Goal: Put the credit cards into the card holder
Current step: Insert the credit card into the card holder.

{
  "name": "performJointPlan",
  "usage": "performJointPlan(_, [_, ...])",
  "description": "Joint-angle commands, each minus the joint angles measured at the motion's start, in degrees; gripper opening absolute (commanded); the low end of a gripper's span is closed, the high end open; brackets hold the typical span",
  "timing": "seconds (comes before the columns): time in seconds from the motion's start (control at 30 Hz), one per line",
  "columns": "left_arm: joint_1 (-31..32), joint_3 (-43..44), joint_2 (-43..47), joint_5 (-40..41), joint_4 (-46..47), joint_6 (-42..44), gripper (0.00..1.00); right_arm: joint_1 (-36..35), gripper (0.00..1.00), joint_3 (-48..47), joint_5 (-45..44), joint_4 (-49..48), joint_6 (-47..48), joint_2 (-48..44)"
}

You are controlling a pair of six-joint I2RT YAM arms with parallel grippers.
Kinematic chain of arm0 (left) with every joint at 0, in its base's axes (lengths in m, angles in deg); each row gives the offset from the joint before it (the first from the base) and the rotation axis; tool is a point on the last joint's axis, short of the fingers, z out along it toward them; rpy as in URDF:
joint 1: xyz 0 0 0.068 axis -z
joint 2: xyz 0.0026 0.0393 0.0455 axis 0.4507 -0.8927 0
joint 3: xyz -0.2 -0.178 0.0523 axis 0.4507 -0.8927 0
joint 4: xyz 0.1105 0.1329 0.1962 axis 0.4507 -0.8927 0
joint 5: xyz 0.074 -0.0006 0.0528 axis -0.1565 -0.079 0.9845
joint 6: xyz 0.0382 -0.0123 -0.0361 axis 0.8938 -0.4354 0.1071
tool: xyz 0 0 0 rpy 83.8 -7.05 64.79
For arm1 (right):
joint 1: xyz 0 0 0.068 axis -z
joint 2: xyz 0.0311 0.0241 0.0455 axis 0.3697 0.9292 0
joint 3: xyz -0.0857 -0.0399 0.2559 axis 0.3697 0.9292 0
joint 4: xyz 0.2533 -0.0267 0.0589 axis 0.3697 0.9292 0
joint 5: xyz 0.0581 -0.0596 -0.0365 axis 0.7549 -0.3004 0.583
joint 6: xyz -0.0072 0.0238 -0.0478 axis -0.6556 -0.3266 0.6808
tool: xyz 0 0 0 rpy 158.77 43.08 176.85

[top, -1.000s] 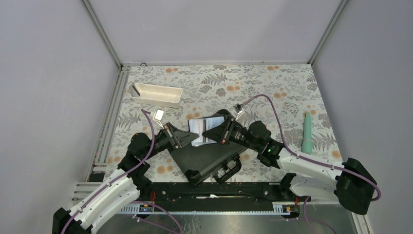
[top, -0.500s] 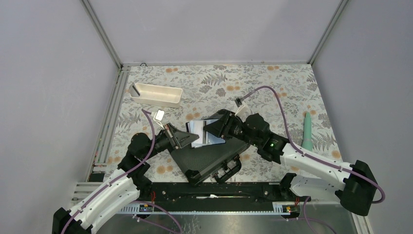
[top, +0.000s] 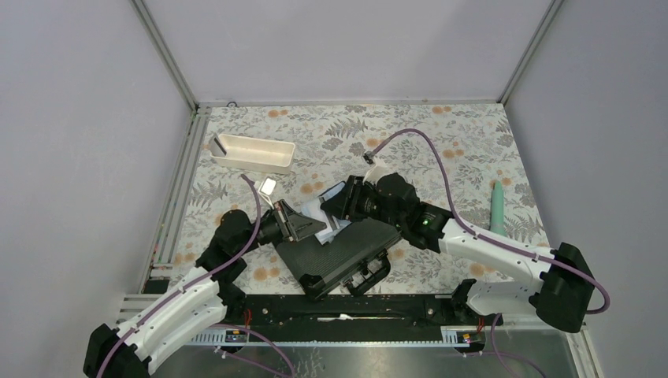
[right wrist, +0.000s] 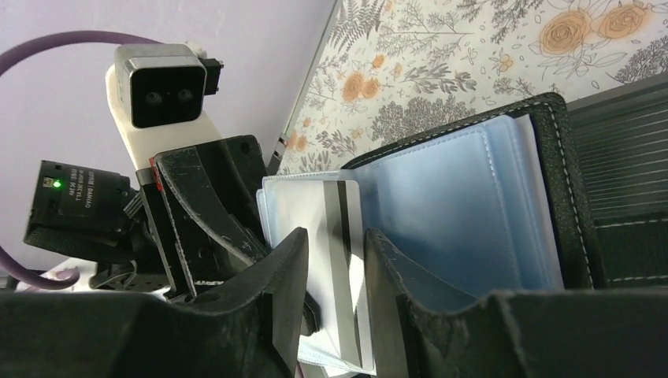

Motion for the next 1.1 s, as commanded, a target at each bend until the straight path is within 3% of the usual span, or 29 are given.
performJointPlan(0.0, [0.44, 3.62, -0.62, -2.40, 3.16, 1.89, 0.17, -2.64, 0.39, -3.49, 0.26, 1.65, 1.72, 1.09])
performJointPlan(0.53, [0.35, 3.76, -2.11, -1.96, 1.27, 3.65, 0.21, -3.37, 0.38, -2.75, 10.13, 2.06, 8.76, -0.38])
performJointPlan(0.6, [0.31, 3.76, -2.49, -1.51, 0.19, 4.24, 0.16, -3.37, 0.39, -2.28, 9.94, 2.61, 9.30, -1.10])
performJointPlan(0.77, [-0.29, 4.67, -5.08, -1.62, -3.97, 7.41, 0.00, -3.30, 0.44, -1.20, -2.51, 9.34, 6.42, -3.43])
performJointPlan(1.07, [-2.32, 13.62, -17.07, -9.96, -19.55, 19.58, 0.00, -2.13, 0.59, 1.86, -18.62, 17.99, 3.32, -10.27])
